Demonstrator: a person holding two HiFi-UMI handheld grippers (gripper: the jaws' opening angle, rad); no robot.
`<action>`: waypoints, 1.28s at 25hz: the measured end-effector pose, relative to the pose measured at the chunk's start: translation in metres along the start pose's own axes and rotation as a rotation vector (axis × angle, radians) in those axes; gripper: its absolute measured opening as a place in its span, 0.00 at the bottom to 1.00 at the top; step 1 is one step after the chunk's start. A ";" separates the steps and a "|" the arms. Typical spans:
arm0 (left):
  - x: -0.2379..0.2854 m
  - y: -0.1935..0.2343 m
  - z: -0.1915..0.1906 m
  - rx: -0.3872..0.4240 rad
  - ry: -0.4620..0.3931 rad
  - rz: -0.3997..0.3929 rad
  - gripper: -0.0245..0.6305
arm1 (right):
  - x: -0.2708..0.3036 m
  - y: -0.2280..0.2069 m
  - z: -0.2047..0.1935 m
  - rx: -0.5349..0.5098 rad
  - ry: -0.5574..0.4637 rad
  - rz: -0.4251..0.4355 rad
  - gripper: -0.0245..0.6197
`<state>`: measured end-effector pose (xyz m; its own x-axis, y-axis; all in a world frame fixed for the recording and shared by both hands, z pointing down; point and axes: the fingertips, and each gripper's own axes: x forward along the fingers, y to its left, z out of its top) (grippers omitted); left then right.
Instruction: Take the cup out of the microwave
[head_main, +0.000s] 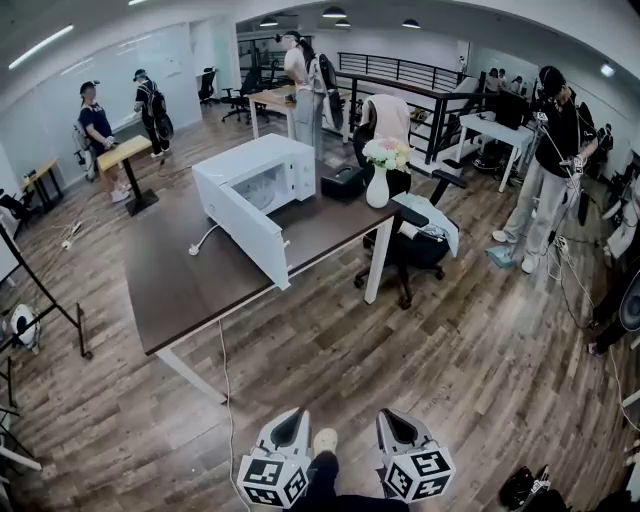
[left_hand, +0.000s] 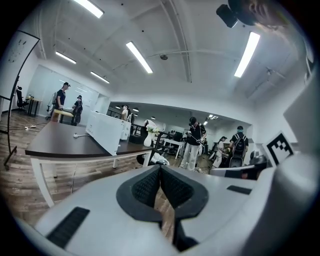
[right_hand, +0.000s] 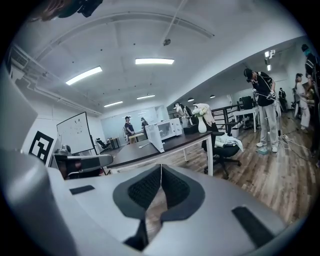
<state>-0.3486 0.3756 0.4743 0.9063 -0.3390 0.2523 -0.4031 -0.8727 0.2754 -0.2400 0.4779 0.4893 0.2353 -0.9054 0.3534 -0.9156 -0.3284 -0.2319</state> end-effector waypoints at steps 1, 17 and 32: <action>0.010 0.004 0.005 -0.001 -0.001 0.001 0.04 | 0.010 -0.004 0.006 0.000 0.001 0.001 0.03; 0.142 0.101 0.069 -0.014 0.005 0.046 0.04 | 0.167 -0.041 0.079 -0.007 0.015 0.015 0.03; 0.188 0.149 0.094 0.020 -0.027 0.060 0.04 | 0.239 -0.048 0.093 0.006 0.046 0.011 0.03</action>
<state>-0.2262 0.1486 0.4758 0.8836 -0.4005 0.2425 -0.4548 -0.8571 0.2420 -0.1099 0.2527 0.5006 0.2099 -0.8956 0.3923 -0.9162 -0.3202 -0.2410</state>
